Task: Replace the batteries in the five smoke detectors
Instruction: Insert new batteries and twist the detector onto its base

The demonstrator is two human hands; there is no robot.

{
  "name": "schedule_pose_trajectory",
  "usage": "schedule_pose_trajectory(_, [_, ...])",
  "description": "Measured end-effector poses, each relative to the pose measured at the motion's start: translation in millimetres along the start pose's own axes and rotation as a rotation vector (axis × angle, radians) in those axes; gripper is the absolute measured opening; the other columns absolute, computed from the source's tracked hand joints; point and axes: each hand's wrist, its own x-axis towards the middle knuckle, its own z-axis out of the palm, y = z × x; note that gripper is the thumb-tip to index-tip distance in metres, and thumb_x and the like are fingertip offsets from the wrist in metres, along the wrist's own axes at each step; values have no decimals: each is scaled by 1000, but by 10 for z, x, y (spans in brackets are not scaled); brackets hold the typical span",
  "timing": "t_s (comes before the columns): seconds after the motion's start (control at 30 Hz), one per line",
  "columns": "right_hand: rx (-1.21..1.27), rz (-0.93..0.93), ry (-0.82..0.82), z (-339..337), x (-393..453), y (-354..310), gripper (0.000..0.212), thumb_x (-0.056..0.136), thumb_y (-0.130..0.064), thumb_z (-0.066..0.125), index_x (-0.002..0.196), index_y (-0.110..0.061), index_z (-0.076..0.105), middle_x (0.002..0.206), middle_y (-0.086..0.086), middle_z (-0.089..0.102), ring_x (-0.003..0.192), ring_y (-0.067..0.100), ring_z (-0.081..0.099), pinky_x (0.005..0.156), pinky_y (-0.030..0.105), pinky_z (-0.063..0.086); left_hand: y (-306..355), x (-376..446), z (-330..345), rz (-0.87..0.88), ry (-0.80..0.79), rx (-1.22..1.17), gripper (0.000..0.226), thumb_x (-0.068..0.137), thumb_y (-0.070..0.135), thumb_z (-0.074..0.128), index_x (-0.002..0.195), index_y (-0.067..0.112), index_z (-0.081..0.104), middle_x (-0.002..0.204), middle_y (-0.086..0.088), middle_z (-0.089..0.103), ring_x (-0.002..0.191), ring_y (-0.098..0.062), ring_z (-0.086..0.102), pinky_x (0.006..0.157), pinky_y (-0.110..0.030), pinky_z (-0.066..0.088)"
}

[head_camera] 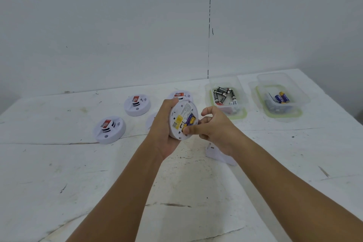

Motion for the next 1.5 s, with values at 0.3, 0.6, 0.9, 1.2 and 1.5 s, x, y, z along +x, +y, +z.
schedule_pose_trajectory(0.3, [-128,13,0,-41,-23,0,85,49,-28,104,116,-20,52,87,5,64,72,17,56,66,32,47,-56,29,-6,-31,38,-3,29,104,37,48,112,18,68,78,-3,75,66,-18,72,63,-35,57])
schedule_pose_trajectory(0.6, [-985,-159,22,-419,-172,-107,48,79,-51,85,109,-24,59,98,-6,64,83,10,61,68,26,46,-60,45,55,-13,100,21,41,103,44,54,131,17,68,110,-12,71,101,-35,63,78,-42,62])
schedule_pose_trajectory(0.9, [-1316,-26,-222,-534,-280,-55,83,69,-45,94,137,-35,47,120,-8,51,106,19,58,86,37,56,-124,98,58,-11,64,49,43,102,47,55,133,20,67,110,-10,73,95,-30,68,91,-47,58])
schedule_pose_trajectory(1.2, [-1062,-212,-8,-627,-270,108,74,68,-31,89,131,-30,51,122,-2,46,113,19,50,90,32,48,-189,68,37,-45,92,-29,35,101,45,57,121,19,71,103,-12,75,99,-34,66,96,-50,56])
schedule_pose_trajectory(1.5, [-616,-582,56,-371,-398,4,74,77,-24,91,143,-32,58,131,-13,58,119,0,58,97,7,43,-237,-56,74,-83,-18,-71,41,101,44,53,92,20,85,106,-11,79,90,-26,76,83,-43,57])
